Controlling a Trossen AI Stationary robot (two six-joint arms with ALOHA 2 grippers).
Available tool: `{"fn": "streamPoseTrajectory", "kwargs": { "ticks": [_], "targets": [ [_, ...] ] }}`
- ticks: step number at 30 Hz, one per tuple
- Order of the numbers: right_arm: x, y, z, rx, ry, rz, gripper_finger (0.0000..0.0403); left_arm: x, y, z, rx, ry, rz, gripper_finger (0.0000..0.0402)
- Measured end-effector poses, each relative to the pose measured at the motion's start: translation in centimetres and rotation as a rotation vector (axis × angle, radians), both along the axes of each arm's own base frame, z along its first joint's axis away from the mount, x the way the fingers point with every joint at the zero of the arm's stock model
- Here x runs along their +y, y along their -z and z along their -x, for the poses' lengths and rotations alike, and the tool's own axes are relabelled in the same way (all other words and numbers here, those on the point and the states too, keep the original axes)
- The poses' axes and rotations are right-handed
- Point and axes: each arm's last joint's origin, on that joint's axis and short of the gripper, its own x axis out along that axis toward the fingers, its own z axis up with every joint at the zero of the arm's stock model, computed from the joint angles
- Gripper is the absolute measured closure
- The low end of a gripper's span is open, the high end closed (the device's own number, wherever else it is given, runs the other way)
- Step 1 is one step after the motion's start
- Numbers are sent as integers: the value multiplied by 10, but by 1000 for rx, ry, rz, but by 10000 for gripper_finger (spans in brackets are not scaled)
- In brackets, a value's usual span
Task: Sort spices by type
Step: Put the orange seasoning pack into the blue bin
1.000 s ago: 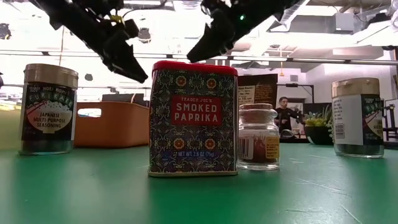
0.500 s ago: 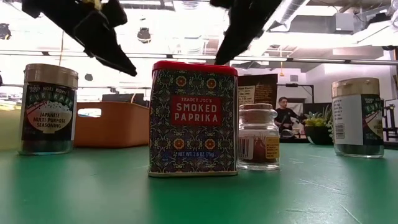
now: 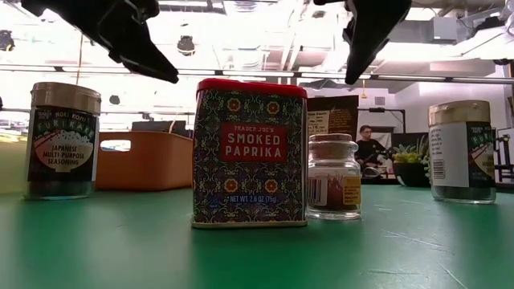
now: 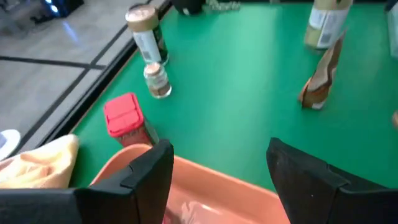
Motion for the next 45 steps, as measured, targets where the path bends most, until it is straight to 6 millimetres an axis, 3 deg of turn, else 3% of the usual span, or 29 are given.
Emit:
{"fn": "streamPoseTrajectory", "kwargs": {
  "ticks": [4,9,13,17,24,30,37,40,45],
  "targets": [
    [-1,2,0,-9,14,33,143,-1,-3,4,-13,34,17,157],
    [-2,26,2,8,16,33,149,-2,-7,8,-31,81,32,157],
    [-2,38,1,-16,20,23,177,-2,-9,11,-38,87,17,157],
    [-4,41,-1,-34,10,24,235,-2,-10,10,-53,83,30,157],
    [-20,44,-6,-25,-34,31,385,-10,4,-6,17,208,123,157],
    [-37,12,-22,-102,-105,74,381,-15,5,-19,-5,227,125,157],
    [-55,-45,-35,-232,-204,154,389,-15,-30,-25,-111,225,93,157],
    [-63,-56,-38,-269,-228,188,387,-14,-39,-27,-179,216,76,156],
    [-73,-60,-44,-319,-247,212,386,-13,-37,-37,-200,164,15,137]
  ]
}}
